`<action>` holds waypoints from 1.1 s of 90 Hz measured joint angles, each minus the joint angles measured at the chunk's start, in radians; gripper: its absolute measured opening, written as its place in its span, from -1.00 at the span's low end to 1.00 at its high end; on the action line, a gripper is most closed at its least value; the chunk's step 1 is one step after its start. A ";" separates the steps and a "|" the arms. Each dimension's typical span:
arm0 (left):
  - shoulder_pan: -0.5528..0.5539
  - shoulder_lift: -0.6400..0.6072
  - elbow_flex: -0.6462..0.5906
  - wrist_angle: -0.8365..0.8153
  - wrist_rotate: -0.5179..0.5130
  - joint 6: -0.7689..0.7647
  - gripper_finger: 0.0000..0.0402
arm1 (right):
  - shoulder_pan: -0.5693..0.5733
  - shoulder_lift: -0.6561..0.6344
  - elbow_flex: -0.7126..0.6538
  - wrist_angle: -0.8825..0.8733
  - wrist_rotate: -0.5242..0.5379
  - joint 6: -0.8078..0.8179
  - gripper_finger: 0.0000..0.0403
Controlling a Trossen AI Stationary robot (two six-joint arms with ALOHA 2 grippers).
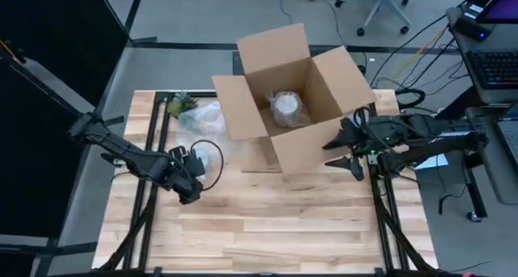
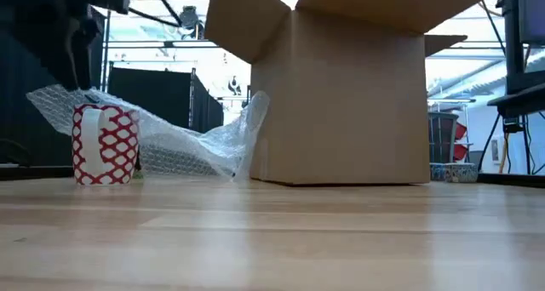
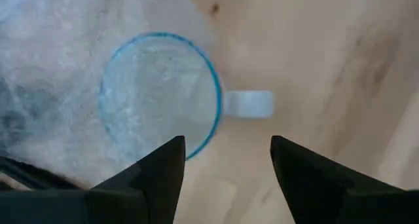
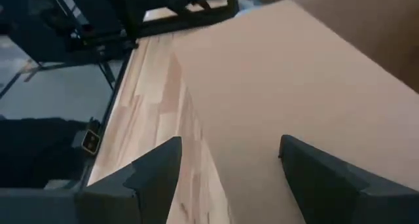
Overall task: Wrap mug
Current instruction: Wrap the red mug with the bubble wrap
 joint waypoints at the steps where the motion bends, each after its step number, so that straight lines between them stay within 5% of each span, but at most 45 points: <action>1: 0.002 0.000 -0.006 0.005 0.000 0.006 0.07 | 0.000 0.000 0.000 0.000 0.000 0.000 0.20; 25: 0.090 0.000 -0.116 0.211 -0.025 0.196 0.07 | -0.002 0.003 0.000 0.007 0.002 0.002 0.20; 35: 0.109 0.001 -0.144 0.283 0.039 0.238 0.01 | -0.002 0.003 0.000 0.007 0.002 0.020 0.20; 59: 0.116 0.057 -0.199 0.380 0.162 0.252 -0.72 | -0.002 0.003 0.000 0.007 0.003 0.019 0.20; 66: 0.114 0.063 -0.197 0.378 0.153 0.225 -0.92 | -0.002 0.003 0.000 0.007 0.003 0.018 0.20; 99: 0.027 0.041 0.013 0.346 0.170 0.172 -0.98 | 0.038 0.004 0.179 -0.020 0.000 -0.028 0.20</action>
